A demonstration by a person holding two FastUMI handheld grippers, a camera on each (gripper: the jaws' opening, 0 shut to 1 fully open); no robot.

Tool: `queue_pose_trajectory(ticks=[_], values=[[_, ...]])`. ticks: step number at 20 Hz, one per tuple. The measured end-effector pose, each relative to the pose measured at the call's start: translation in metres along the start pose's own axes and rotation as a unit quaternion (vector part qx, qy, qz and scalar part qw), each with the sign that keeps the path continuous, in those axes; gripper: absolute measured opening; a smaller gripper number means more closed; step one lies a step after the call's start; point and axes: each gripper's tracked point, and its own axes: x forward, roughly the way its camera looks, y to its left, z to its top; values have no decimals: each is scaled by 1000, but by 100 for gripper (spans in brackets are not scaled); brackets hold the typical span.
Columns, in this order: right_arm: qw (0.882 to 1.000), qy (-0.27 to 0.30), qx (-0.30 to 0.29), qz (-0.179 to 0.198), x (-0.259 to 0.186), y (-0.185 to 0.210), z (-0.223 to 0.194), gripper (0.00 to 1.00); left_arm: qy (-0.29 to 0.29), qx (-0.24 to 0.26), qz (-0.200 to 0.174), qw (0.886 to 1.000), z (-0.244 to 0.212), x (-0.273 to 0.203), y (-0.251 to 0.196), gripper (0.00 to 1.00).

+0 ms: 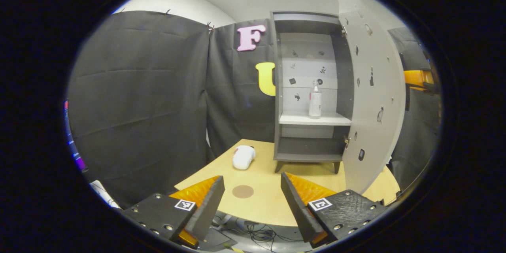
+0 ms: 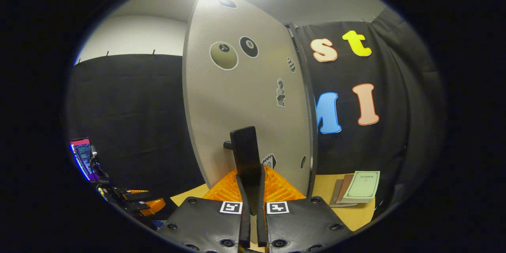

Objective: Open the cabinet door with the right hand, grasp the bottle in the cabinet with the left hand and place it on the coaster, then close the cabinet door with the right hand.

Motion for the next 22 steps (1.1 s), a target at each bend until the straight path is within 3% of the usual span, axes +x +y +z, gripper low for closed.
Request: queue_pose_trajectory(ticks=[3, 8, 12, 15, 17, 22], values=[[999, 0, -14, -40, -5, -19, 1, 5, 8, -2, -34, 999, -4, 21, -16, 88], [990, -9, 7, -139, -15, -46, 3, 7, 13, 14, -89, 996, -1, 59, -27, 87], [987, -17, 60, -151, -12, -32, 0, 5, 17, 19, -128, 991, 0, 81, -22, 87], [980, -19, 38, -196, -23, -50, -1, 7, 15, 23, -151, 988, 3, 98, -9, 88], [975, -19, 54, -215, -25, -49, -4, 7, 10, 20, -166, 986, 8, 110, -2, 87], [958, -14, 58, -281, -45, -57, -12, 0, -6, 20, -201, 979, 20, 132, 14, 88]])
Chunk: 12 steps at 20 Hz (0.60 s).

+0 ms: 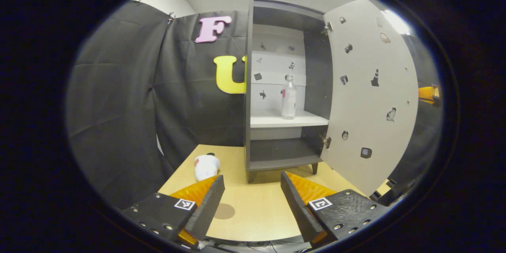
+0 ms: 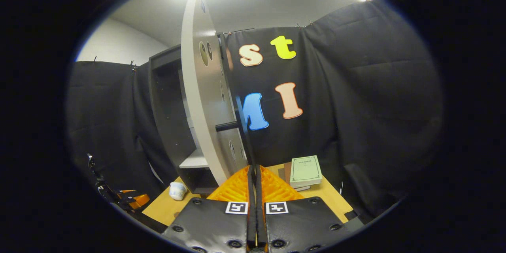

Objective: Open the cabinet door with the right hand, grasp the bottle in the cabinet with the left hand and place it on the coaster, then close the cabinet door with the right hand.

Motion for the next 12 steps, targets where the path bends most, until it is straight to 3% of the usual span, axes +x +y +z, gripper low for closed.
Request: queue_pose_trajectory(ticks=[6, 12], values=[[993, 25, 57, -98, -10, -16, -7, 0, -12, 4, -27, 1000, 17, 31, -2, 88], [988, 7, 16, -153, 5, -54, 4, 2, -36, 16, -50, 998, 56, 83, -28, 87]])
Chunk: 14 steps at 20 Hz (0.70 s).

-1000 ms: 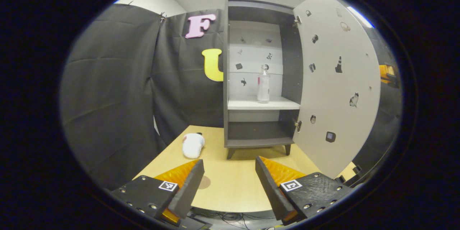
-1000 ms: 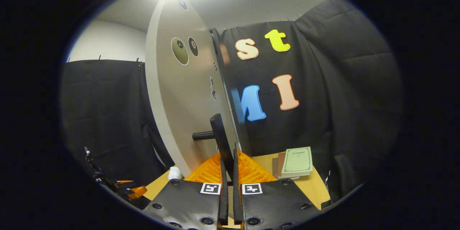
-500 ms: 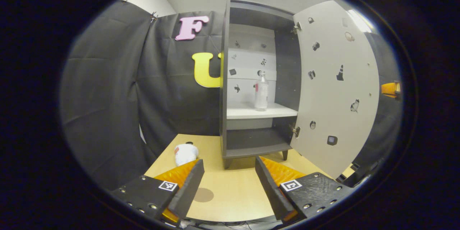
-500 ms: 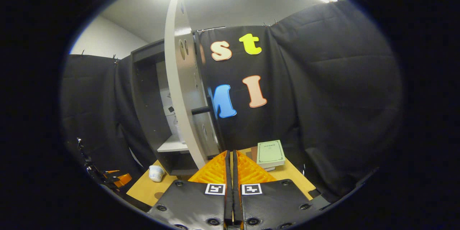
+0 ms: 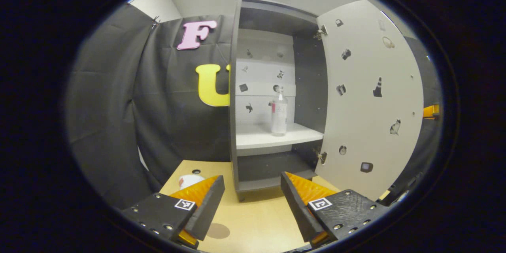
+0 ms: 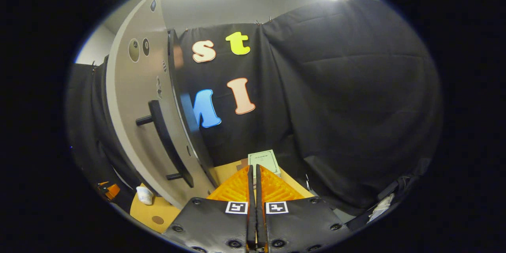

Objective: Open the cabinet door with the right hand, grasp the bottle in the cabinet with the left hand and place it on the coaster, then close the cabinet door with the right hand.

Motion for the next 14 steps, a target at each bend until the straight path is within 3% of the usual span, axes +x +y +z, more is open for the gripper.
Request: queue_pose_trajectory(ticks=[14], values=[[997, -59, -25, -38, 84, -28, 39, 0, -64, -5, -38, 997, 102, 183, -47, 88]])
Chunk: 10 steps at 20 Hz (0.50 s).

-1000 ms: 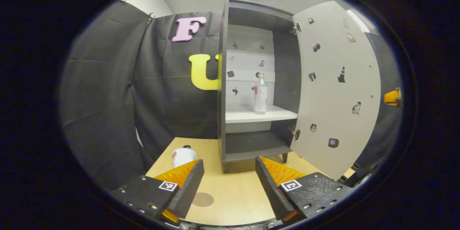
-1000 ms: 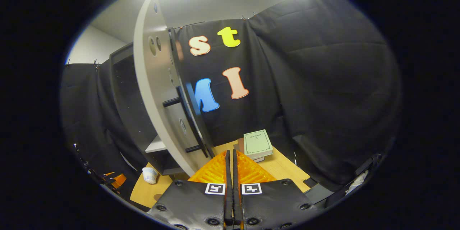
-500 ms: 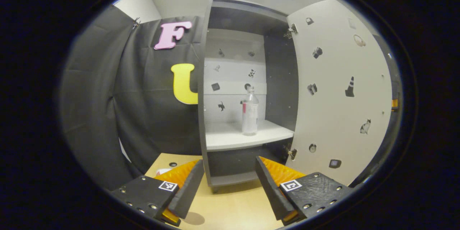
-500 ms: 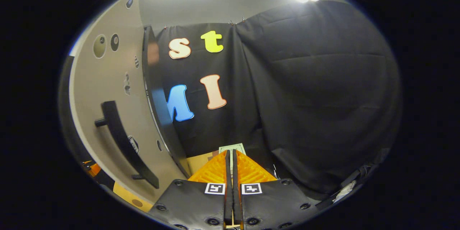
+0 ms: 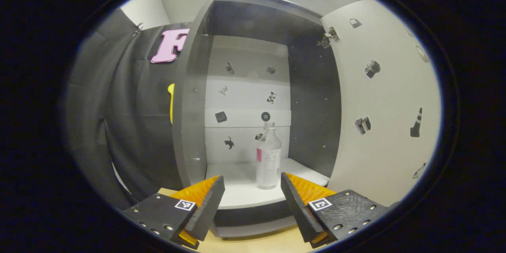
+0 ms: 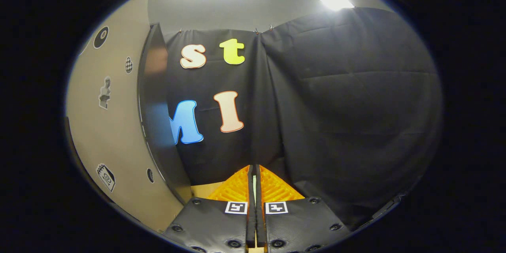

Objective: Open the cabinet door with the right hand, grasp the bottle in the cabinet with the left hand and place it on the coaster, then close the cabinet door with the right hand.

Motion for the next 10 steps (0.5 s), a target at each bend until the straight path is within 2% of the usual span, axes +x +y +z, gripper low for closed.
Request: queue_pose_trajectory(ticks=[4, 5, 7, 9, 10], values=[[1000, 7, 18, -16, 23, -15, -10, 2, -6, 11, -9, 1000, 7, 42, -6, 86], [999, 10, 20, -24, 28, -20, -14, 0, -7, 10, -13, 1000, 8, 52, -10, 86], [999, 17, 20, -34, 37, -26, -21, 0, -1, 0, -21, 1000, 4, 72, -16, 89], [999, 22, 18, -32, 44, -25, -24, 5, 2, -6, -27, 1000, 0, 90, -22, 87], [999, 25, 18, -26, 49, -23, -25, 1, 2, -3, -28, 1000, -2, 99, -23, 86]])
